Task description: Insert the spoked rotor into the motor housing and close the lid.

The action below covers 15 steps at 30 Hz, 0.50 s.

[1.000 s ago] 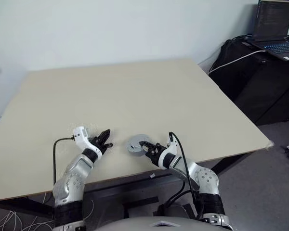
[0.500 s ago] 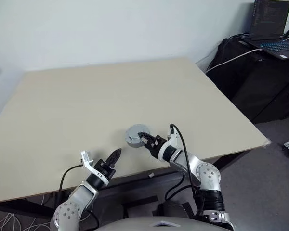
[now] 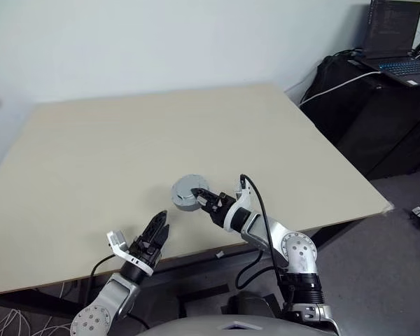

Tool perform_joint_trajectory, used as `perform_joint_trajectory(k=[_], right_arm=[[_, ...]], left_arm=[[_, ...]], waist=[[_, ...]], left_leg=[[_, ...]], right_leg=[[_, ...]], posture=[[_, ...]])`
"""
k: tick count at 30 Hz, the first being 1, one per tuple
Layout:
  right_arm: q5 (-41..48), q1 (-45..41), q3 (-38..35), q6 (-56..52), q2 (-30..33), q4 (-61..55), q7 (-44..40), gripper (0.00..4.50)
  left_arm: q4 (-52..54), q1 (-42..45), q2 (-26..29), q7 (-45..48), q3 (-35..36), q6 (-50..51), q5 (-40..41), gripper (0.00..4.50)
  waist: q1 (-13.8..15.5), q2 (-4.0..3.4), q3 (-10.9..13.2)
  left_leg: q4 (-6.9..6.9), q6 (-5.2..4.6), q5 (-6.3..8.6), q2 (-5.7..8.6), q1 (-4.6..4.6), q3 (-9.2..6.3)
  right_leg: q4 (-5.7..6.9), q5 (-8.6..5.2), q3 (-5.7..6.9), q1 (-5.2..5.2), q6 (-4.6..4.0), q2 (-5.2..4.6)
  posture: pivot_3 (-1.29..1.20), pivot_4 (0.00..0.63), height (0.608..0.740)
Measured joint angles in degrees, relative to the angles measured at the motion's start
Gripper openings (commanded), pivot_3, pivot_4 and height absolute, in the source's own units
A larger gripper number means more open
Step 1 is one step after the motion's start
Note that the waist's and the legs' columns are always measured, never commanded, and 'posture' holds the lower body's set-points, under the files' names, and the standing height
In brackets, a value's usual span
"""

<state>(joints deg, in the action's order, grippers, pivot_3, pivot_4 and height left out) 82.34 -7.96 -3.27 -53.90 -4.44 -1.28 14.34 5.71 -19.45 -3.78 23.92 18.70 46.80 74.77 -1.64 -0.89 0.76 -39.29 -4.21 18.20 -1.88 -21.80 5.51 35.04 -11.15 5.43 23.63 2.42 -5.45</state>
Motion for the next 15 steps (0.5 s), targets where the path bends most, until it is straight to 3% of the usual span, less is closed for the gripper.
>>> perform_joint_trajectory(k=[15], right_arm=[[0.1,0.5,2.5,-5.5,0.1,0.5,-3.0,2.1]], left_arm=[[-4.9,0.4,0.1,1.1,-1.0,0.1,7.0,4.46]], waist=[[0.0,0.05,0.0]], left_leg=[[-0.01,0.0,0.0,0.0,0.0,0.0]], right_leg=[[0.0,0.0,0.0,0.0,-0.01,0.0]], posture=[[0.0,0.0,0.74]])
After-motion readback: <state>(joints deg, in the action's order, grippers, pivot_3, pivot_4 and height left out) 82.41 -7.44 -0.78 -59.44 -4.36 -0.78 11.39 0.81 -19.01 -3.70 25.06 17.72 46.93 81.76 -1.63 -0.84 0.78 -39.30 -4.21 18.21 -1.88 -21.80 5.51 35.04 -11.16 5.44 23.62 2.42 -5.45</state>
